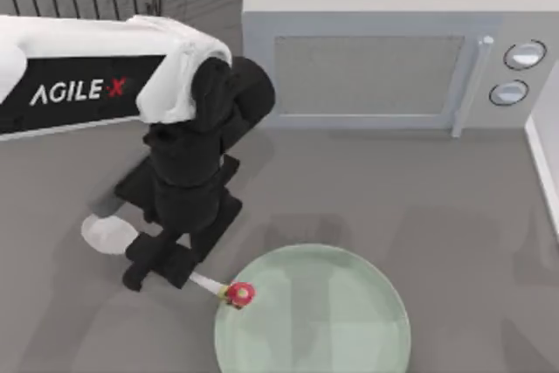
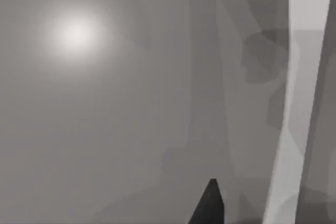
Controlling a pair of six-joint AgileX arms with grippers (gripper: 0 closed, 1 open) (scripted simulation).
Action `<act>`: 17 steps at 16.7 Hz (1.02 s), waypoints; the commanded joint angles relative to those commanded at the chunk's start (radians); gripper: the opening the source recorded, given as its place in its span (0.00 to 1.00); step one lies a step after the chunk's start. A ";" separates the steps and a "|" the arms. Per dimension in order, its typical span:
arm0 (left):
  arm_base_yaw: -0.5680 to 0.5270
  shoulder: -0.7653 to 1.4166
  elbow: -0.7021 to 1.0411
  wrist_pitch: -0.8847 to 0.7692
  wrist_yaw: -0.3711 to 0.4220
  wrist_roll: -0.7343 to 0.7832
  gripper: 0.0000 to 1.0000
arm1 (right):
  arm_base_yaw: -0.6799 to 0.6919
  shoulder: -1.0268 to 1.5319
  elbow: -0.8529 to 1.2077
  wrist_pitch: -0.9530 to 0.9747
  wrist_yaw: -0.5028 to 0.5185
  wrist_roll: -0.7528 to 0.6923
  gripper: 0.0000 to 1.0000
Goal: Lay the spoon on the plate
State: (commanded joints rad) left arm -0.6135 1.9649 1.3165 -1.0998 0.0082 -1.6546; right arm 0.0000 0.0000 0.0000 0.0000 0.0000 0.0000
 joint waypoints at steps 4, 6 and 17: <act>-0.156 0.003 0.037 0.013 0.006 -0.376 0.00 | 0.000 0.000 0.000 0.000 0.000 0.000 1.00; -0.224 -0.008 0.058 0.022 0.004 -0.533 0.00 | 0.000 0.000 0.000 0.000 0.000 0.000 1.00; -0.378 -0.030 0.104 0.042 -0.008 -0.844 0.00 | 0.000 0.000 0.000 0.000 0.000 0.000 1.00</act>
State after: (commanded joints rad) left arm -0.9915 1.9346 1.4205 -1.0580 0.0002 -2.4990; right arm 0.0000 0.0000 0.0000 0.0000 0.0000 0.0000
